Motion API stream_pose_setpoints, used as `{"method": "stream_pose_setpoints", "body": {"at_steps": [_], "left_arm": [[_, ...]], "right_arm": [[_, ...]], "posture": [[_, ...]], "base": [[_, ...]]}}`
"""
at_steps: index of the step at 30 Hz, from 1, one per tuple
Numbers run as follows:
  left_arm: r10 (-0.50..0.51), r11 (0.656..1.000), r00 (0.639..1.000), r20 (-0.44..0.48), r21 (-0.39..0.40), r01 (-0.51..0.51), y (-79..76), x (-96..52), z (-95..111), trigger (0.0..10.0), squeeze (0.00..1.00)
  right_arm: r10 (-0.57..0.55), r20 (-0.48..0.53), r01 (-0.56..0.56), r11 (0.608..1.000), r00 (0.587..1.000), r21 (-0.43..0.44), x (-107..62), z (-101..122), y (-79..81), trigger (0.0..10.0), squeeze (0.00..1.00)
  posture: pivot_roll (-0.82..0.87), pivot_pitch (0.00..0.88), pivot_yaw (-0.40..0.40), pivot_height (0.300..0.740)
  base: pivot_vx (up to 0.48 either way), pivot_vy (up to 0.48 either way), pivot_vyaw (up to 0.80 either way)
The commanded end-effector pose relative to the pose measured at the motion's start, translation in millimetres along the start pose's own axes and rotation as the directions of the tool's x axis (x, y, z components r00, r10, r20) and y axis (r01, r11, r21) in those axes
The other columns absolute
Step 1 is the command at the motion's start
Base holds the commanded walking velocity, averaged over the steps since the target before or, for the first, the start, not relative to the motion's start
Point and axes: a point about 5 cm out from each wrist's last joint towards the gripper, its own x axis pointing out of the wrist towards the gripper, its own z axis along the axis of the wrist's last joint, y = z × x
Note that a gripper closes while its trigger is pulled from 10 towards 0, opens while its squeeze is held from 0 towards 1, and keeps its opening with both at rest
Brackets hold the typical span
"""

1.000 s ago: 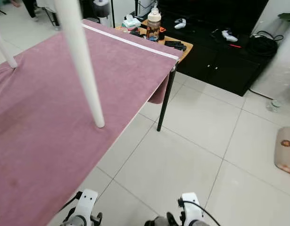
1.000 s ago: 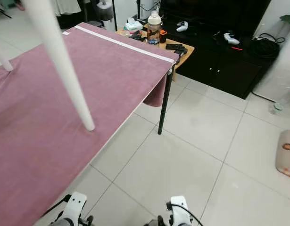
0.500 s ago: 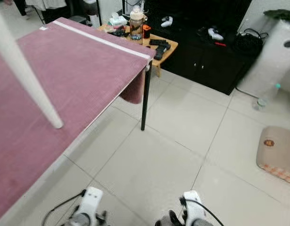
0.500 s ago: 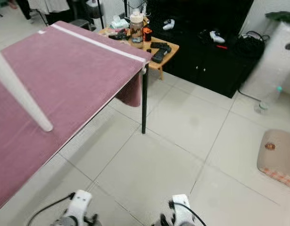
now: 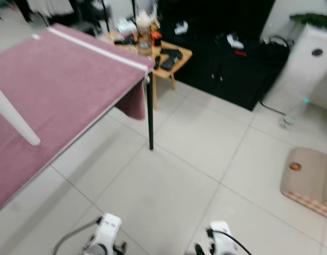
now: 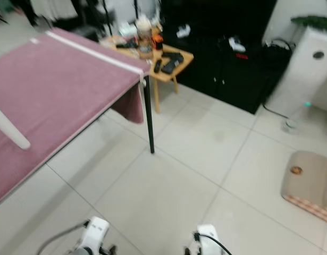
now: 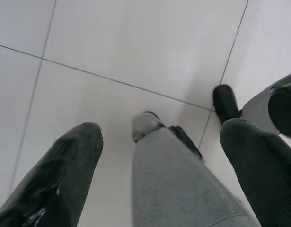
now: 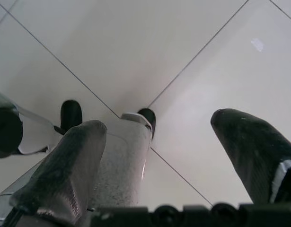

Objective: Building children table

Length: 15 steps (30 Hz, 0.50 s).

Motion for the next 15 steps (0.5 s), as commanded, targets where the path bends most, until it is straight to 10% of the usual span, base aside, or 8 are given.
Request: {"method": "stream_pose_setpoints", "body": {"at_steps": [1,15], "left_arm": [[0.025,1.000,0.998,-0.058,-0.010,-0.026,6.8,-4.5,-15.8,10.0,0.00],[0.020,1.000,0.999,-0.039,-0.007,-0.020,7.0,-3.8,-11.9,10.0,0.00]], "right_arm": [[0.021,-0.035,-0.020,1.000,0.999,0.013,-1.3,-9.5,8.3,10.0,0.00],[0.019,-0.035,-0.018,1.000,0.999,0.014,-1.3,-9.4,7.9,10.0,0.00]], "posture": [[-0.07,0.077,0.066,0.740],[-0.07,0.079,0.066,0.740]], "base": [[0.000,0.446,0.00],[0.000,0.121,-0.03]]}}
